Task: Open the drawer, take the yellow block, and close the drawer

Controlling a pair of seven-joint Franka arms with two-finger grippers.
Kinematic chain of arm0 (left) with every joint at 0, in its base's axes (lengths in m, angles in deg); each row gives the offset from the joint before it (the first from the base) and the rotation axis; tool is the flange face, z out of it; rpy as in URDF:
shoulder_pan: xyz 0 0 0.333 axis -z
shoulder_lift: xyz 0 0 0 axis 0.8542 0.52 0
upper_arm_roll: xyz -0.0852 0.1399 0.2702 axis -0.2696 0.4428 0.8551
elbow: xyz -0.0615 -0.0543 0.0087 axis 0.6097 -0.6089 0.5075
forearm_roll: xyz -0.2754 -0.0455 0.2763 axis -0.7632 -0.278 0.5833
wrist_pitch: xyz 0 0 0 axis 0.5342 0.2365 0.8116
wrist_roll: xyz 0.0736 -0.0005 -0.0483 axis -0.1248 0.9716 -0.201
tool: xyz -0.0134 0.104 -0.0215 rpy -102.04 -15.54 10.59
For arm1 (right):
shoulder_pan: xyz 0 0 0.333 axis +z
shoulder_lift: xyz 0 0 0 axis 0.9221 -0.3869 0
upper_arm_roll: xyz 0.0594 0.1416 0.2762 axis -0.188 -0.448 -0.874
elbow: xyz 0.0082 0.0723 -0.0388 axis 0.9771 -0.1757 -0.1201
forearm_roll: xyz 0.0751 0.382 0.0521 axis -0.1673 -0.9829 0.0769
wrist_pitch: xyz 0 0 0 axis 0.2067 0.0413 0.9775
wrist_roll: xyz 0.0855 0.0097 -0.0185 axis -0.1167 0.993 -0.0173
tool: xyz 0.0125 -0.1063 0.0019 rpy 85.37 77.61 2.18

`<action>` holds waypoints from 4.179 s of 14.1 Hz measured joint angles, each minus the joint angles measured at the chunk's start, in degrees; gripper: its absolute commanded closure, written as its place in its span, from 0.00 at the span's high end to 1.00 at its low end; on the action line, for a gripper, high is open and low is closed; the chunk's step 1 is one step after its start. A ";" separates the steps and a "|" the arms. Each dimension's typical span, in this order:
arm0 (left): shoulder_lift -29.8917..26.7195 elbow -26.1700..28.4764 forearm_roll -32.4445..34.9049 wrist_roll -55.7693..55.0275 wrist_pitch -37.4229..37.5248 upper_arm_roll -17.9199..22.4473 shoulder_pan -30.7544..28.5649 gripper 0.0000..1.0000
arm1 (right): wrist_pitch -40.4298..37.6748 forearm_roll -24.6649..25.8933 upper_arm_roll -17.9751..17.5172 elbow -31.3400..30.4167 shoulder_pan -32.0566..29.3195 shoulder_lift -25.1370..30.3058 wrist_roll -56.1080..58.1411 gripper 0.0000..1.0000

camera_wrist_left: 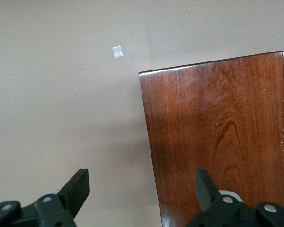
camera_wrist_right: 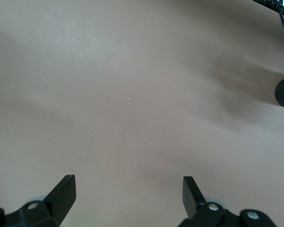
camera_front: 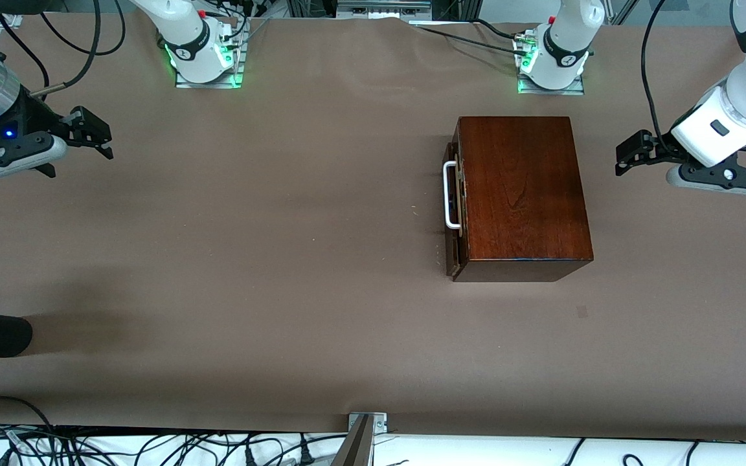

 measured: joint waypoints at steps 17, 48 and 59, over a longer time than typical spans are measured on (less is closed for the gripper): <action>1.77 -1.60 0.00 -3.04 5.06 -9.40 0.64 1.00 | -0.08 0.00 -0.03 0.00 -0.05 -0.01 0.00 1.00; 28.68 1.63 20.99 -57.74 -14.98 -18.14 23.75 1.00 | -0.89 0.04 -0.03 0.15 -0.30 -0.29 -0.02 1.00; 31.85 1.71 24.11 -64.89 -21.06 -17.79 25.90 1.00 | -0.89 0.04 -0.15 0.18 -0.29 -0.28 -0.02 1.00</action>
